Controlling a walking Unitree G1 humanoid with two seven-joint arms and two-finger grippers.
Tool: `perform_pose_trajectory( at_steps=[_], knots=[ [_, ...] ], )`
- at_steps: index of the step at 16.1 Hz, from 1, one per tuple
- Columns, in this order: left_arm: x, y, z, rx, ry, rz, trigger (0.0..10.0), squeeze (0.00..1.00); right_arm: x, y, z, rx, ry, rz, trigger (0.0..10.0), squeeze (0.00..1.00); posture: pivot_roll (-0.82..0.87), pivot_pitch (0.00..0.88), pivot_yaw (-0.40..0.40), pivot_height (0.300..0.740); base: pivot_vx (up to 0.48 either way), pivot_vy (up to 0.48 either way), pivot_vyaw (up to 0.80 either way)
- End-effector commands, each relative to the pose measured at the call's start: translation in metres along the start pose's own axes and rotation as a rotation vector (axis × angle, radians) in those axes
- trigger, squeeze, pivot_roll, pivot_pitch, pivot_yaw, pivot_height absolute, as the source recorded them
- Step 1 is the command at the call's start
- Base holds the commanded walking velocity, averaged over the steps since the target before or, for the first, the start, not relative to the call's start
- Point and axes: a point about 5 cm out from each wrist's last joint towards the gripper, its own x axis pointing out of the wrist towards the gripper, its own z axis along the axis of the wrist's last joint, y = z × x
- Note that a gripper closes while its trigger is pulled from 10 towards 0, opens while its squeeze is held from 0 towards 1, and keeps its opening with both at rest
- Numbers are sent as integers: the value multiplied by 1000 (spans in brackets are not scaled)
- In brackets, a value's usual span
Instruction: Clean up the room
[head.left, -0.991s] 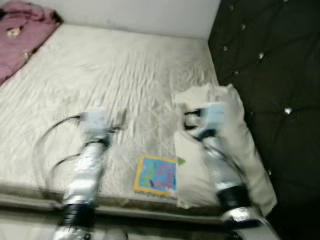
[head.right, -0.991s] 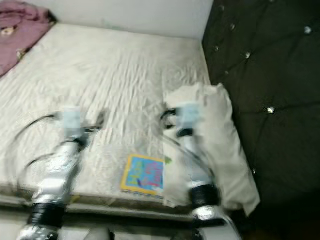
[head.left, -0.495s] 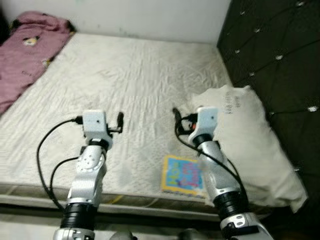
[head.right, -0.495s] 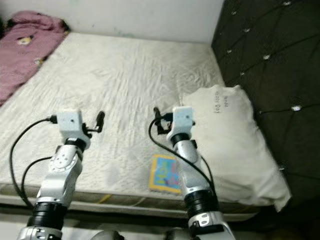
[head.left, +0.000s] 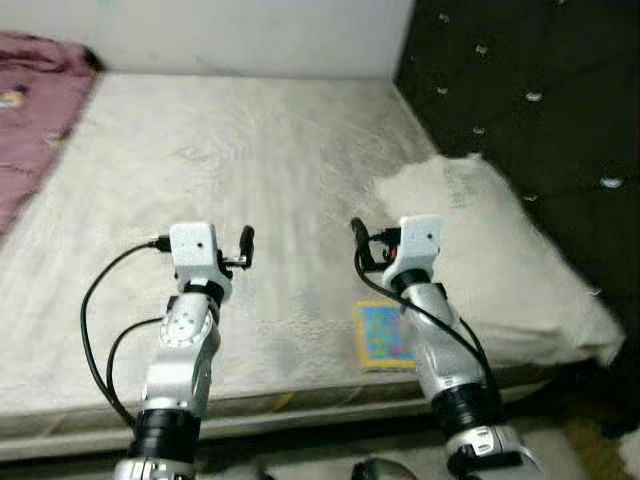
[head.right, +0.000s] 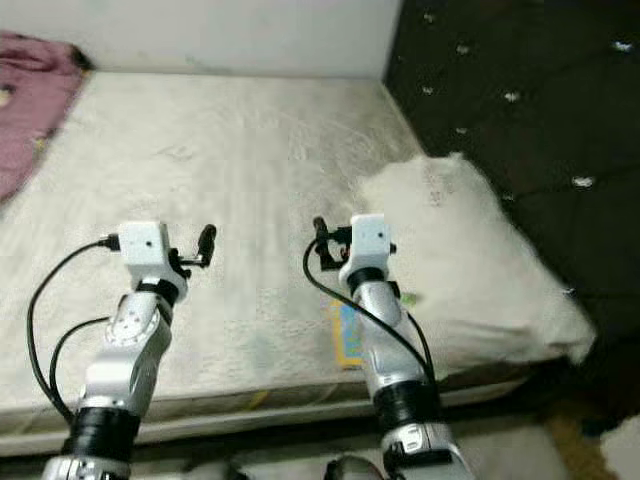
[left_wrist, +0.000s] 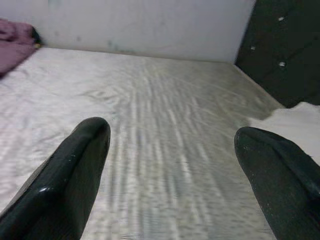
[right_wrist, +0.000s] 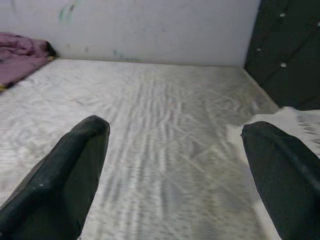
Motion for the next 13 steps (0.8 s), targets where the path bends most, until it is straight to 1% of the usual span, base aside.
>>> perform_pose_trajectory(
  at_steps=[1,8,13],
  knots=[
    [1,-7,0,-11,4,-20,10000,0,-1,-6,1,-7,5,-15,10000,0,56,0,-26,740,0,480,0],
    [2,-9,2,-28,3,-23,10000,0,1,-6,1,-9,6,-15,10000,0,54,0,-23,740,0,480,0],
    [2,-8,2,-16,5,-14,10000,0,2,-5,1,-6,8,-12,10000,0,58,0,-23,740,0,480,0]
  ],
)
